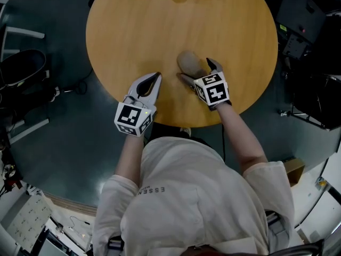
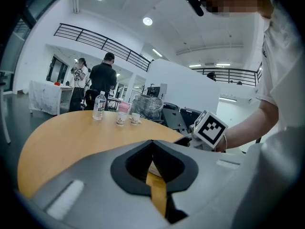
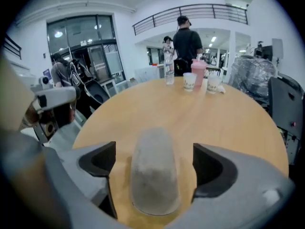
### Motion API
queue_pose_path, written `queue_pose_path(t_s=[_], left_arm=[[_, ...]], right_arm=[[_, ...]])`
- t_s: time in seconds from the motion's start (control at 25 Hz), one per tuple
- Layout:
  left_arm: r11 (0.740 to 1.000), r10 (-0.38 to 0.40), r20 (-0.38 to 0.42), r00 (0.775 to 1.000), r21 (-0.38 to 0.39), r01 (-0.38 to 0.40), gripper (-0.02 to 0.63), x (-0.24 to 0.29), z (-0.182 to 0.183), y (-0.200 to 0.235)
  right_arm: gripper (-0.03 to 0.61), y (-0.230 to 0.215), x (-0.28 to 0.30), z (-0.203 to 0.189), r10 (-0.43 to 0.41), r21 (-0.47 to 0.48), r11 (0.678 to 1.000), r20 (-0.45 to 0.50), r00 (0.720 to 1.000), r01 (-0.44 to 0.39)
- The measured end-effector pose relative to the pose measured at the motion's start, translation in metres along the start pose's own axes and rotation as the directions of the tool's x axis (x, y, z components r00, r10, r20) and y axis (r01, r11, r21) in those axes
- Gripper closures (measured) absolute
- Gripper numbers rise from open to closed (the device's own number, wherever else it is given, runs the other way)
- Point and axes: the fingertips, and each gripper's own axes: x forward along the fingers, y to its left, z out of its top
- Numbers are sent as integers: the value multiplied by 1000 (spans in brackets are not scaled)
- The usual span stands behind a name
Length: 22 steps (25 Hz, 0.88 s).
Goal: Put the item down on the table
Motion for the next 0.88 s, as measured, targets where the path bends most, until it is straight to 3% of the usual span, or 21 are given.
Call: queue_pose_path(t_s=[0.08,0.16,0.2,0.28,0.32,0.52,0.68,0.88], left_arm=[[1000,2,20,1000,13,-2,597,-3,9,-6],[1000,2,42,999,27,-3,597,-8,18,-16],[999,2,54,999,34,-4,597,-12,22,-22],[999,1,83,997,51,-5,597,-22,32,-37],[998,0,97,995,61,-6,597,-27,37,-46],[990,-8,140,990,140,-12,597,-54,48,-97],[987,-8,184,983,160,-22,597,-83,49,-141],[985,-4,214,977,168,-33,597,-120,37,-200]], right_arm=[[91,-3,-27,20,-25,14,1000,116,993,23],[101,-5,-60,37,-62,10,998,240,969,61],[161,-5,-79,42,-85,8,996,295,952,87],[356,-6,-115,46,-140,9,989,384,913,148],[423,-7,-131,47,-162,11,985,418,894,174],[586,-1,-203,35,-226,34,969,529,818,246],[586,13,-249,14,-217,41,970,584,782,238],[586,29,-296,-35,-206,36,972,605,769,233]])
